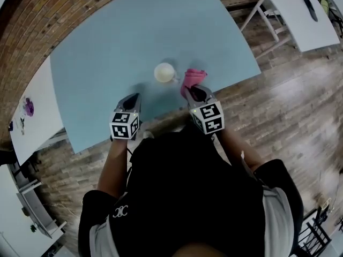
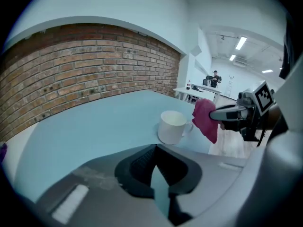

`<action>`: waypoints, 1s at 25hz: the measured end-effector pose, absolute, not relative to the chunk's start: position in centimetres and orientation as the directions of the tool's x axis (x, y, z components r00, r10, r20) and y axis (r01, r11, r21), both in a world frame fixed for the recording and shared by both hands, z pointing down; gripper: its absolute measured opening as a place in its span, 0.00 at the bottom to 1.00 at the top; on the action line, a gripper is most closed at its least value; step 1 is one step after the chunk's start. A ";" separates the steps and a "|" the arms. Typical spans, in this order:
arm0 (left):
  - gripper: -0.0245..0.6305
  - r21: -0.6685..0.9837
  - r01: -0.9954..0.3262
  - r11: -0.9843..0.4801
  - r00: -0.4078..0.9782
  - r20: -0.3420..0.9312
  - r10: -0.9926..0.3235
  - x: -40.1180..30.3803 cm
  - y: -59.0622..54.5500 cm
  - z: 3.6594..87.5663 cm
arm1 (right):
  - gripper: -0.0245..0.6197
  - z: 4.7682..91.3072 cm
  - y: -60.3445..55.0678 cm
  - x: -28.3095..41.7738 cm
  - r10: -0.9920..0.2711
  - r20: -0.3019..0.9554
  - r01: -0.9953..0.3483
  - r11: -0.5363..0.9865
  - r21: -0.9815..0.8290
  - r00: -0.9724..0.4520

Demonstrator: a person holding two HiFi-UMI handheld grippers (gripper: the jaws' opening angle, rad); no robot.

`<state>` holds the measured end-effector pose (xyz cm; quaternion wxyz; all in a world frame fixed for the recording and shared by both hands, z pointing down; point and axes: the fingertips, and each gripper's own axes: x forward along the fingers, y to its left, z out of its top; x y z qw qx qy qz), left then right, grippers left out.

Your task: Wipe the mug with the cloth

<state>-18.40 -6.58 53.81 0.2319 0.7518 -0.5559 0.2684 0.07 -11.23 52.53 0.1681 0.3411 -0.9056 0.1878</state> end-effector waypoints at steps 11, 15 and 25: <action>0.04 0.102 -0.897 -0.429 0.394 0.623 -0.676 -25.4 -4.0 54.6 | 0.10 53.0 -6.0 -6.2 -0.734 0.469 -0.866 0.468 -0.176 -0.492; 0.04 0.103 -0.849 -0.518 0.469 0.597 -0.650 -27.7 -2.7 53.8 | 0.10 52.4 -3.0 -9.4 -0.786 0.463 -0.911 0.377 -0.167 -0.410; 0.04 0.164 -0.748 -0.643 0.610 0.554 -0.568 -29.5 1.7 52.9 | 0.10 49.2 4.6 -12.3 -0.863 0.422 -0.960 0.227 -0.163 -0.276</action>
